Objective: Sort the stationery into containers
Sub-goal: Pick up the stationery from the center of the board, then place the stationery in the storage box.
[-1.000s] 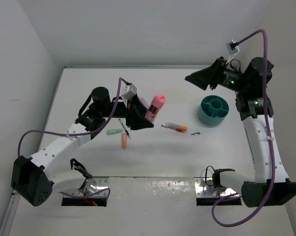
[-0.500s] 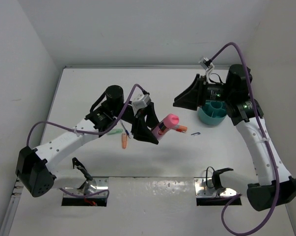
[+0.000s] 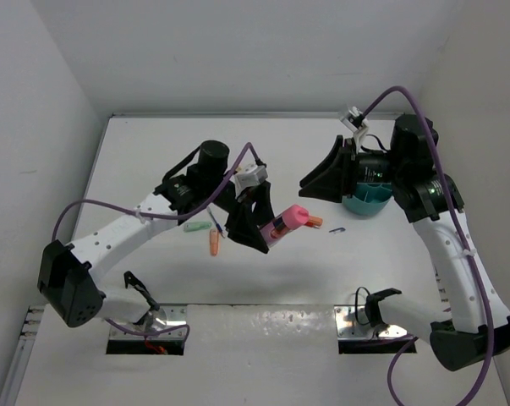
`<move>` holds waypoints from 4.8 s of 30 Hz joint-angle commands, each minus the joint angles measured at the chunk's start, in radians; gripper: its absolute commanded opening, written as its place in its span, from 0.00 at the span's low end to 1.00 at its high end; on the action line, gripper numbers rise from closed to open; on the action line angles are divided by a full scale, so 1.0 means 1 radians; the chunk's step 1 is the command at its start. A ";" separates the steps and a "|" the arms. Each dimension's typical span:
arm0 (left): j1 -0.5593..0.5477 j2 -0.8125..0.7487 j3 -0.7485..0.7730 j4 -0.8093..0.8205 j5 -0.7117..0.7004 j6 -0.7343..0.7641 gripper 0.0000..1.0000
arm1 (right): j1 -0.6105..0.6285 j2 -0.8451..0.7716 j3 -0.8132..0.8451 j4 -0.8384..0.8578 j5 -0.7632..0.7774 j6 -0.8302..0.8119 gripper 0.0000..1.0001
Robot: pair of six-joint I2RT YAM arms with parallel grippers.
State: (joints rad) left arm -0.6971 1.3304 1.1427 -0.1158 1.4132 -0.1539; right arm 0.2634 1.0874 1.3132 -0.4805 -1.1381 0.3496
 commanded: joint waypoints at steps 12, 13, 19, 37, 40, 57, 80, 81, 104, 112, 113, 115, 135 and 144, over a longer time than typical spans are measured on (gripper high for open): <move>0.102 0.072 0.158 -0.579 0.204 0.594 0.00 | 0.028 -0.040 0.052 -0.128 -0.057 -0.153 0.46; 0.110 0.066 0.155 -0.600 0.207 0.602 0.00 | 0.031 -0.046 0.047 -0.141 -0.052 -0.161 0.48; 0.105 0.039 0.157 -0.619 0.207 0.622 0.00 | 0.077 -0.063 0.003 -0.204 0.046 -0.302 0.54; 0.054 0.026 0.149 -0.565 0.210 0.567 0.00 | 0.163 -0.007 0.066 -0.227 0.083 -0.414 0.42; 0.051 0.029 0.157 -0.567 0.210 0.563 0.00 | 0.166 -0.003 0.069 -0.234 0.072 -0.429 0.41; 0.048 0.041 0.183 -0.548 0.210 0.537 0.07 | 0.214 0.017 0.081 -0.313 0.104 -0.500 0.02; 0.303 -0.210 0.037 -0.173 -0.880 -0.016 1.00 | 0.208 0.006 0.123 -0.383 0.323 -0.541 0.00; 0.317 -0.215 0.073 -0.194 -0.990 0.005 1.00 | 0.204 0.006 0.121 -0.383 0.363 -0.538 0.00; 0.375 -0.077 0.212 -0.527 -1.582 0.091 1.00 | -0.322 0.364 0.412 -0.469 0.940 -0.498 0.00; 0.351 -0.060 0.210 -0.524 -1.656 0.068 1.00 | -0.395 0.466 0.451 -0.504 0.945 -0.515 0.00; 0.346 -0.062 0.213 -0.524 -1.651 0.063 1.00 | -0.401 0.471 0.443 -0.497 0.945 -0.517 0.00; 0.340 -0.065 0.212 -0.518 -1.624 0.068 1.00 | -0.415 0.477 0.423 -0.469 0.939 -0.520 0.00; 0.312 -0.033 0.193 -0.476 -1.666 0.186 1.00 | -0.434 0.520 0.313 -0.400 0.954 -0.543 0.00; 0.327 -0.048 0.161 -0.469 -1.660 0.188 1.00 | -0.434 0.559 0.319 -0.414 0.969 -0.537 0.14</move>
State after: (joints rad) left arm -0.3740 1.3029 1.3121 -0.6121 -0.2359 0.0200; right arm -0.1646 1.6325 1.6073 -0.9203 -0.1822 -0.1829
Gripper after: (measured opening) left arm 0.998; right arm 0.111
